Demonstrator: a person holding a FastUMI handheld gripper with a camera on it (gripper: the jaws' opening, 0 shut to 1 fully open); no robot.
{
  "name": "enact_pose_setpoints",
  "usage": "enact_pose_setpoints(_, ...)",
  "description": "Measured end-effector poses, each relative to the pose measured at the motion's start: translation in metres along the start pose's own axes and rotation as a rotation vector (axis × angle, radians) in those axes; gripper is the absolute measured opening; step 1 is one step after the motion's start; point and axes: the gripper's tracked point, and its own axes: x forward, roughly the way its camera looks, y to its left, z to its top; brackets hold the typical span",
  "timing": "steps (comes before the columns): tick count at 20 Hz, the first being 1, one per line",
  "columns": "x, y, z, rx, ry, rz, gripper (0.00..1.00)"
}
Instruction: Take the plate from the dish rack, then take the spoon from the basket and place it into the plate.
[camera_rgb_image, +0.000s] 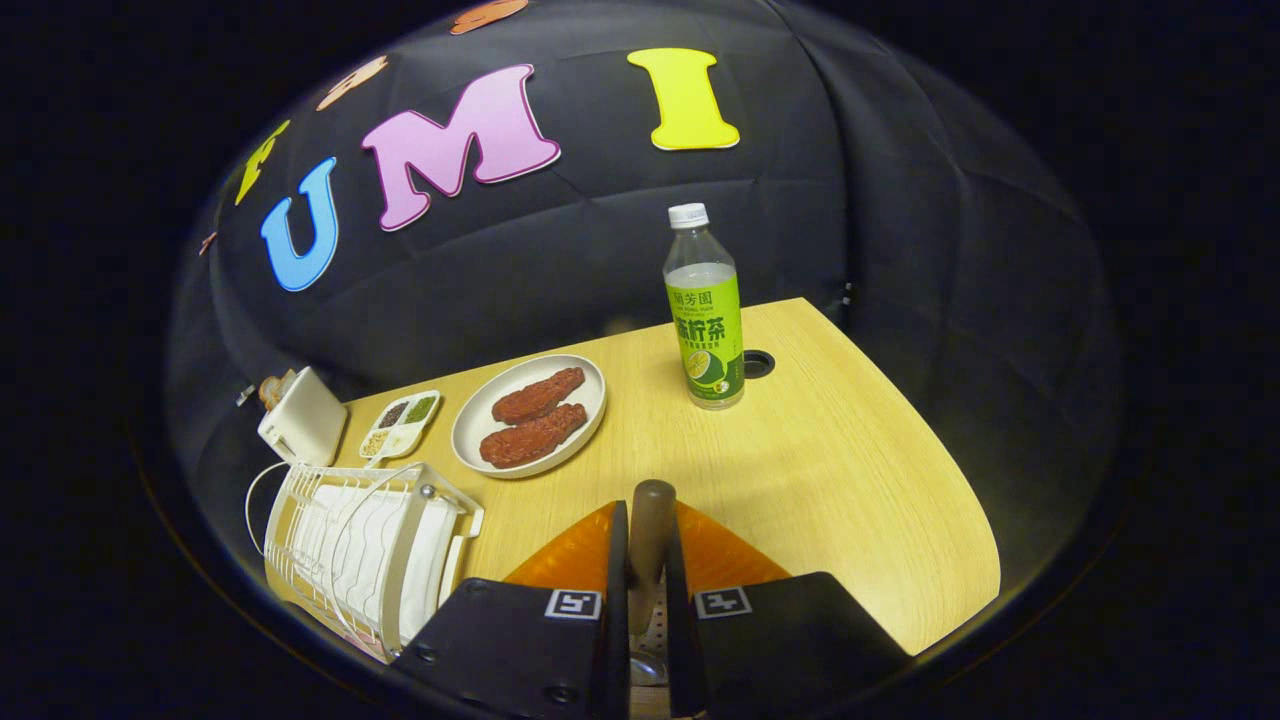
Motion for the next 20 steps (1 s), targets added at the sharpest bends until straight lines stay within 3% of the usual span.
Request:
enact_pose_setpoints(8, -0.05, 0.006, 0.019, -0.122, -0.097, -0.059, 0.12)
enact_pose_setpoints(20, -0.164, 0.043, 0.063, -0.03, -0.263, -0.236, 0.12)
